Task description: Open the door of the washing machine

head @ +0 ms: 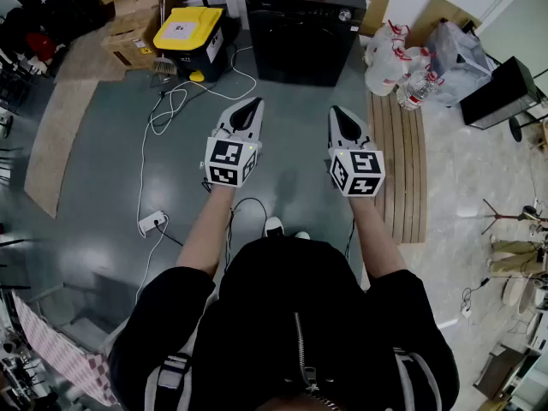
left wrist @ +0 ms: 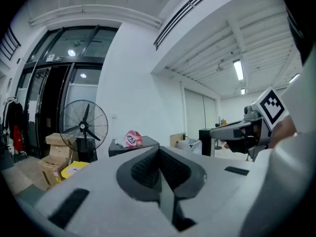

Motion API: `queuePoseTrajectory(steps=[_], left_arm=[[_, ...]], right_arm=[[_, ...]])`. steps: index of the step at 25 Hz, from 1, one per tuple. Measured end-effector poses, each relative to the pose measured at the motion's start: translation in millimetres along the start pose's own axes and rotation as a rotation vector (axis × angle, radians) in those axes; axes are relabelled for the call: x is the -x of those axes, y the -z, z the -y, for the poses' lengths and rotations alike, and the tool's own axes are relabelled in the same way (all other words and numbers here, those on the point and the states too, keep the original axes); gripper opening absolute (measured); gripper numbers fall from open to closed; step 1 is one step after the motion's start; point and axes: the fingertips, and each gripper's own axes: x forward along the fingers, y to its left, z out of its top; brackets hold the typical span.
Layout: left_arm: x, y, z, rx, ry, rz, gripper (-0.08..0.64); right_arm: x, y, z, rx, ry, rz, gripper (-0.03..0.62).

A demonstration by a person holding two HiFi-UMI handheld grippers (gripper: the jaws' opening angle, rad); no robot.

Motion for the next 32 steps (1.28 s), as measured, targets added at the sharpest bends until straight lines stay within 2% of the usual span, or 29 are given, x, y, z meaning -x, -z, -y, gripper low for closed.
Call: queuePoseTrajectory(steps=[6, 19, 26, 32], left_arm=[[13, 6, 5, 0.004, -0.004, -0.004, 0.005], [3, 18, -12, 0.008, 0.027, -0.011, 0.005], [-28, 28, -29, 0.013, 0.033, -0.024, 0.005], [-77, 35, -57, 0.013, 0.025, -0.044, 0.005]], right_arm=[[10, 7, -16, 0.010, -0.039, 0.005, 0.003], [-10, 16, -23, -0.010, -0.011, 0.006, 0.003], [-43, 23, -6, -0.026, 0.005, -0.013, 0.003], [-101, 23, 21, -0.045, 0.000, -0.017, 0.003]])
